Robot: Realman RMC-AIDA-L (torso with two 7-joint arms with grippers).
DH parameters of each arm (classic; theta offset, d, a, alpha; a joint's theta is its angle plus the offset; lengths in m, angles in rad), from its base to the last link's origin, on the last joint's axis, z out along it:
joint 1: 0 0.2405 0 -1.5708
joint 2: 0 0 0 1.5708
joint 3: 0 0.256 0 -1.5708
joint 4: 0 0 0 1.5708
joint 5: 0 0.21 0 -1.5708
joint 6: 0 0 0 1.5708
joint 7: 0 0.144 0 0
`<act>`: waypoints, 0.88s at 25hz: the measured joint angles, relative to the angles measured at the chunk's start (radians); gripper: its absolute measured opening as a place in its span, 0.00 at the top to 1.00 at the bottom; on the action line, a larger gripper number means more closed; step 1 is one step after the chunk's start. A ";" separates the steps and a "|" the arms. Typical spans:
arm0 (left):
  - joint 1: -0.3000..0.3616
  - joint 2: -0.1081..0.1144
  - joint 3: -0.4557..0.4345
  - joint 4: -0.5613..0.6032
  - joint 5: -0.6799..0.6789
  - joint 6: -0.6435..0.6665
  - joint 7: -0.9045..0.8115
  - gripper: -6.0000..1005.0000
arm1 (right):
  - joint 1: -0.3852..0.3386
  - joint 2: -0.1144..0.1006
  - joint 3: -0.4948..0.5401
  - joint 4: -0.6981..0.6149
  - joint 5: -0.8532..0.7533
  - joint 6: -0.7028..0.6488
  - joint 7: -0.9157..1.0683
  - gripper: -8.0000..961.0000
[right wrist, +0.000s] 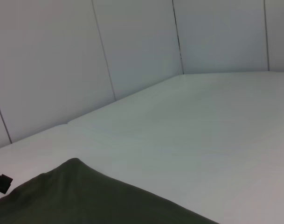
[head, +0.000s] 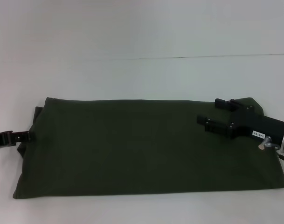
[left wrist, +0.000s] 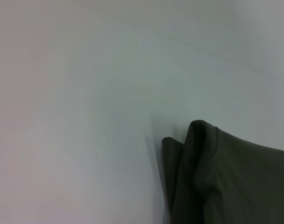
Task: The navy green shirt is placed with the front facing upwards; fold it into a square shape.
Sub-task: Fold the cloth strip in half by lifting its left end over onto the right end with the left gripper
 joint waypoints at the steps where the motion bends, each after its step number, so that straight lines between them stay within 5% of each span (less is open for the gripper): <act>1: 0.000 0.000 0.002 -0.003 0.000 -0.004 0.000 0.23 | 0.000 0.000 0.000 0.000 0.000 0.000 0.000 0.08; 22: -0.003 -0.001 0.022 -0.022 0.006 -0.020 0.000 0.18 | 0.002 0.000 -0.002 0.001 0.000 0.000 0.003 0.08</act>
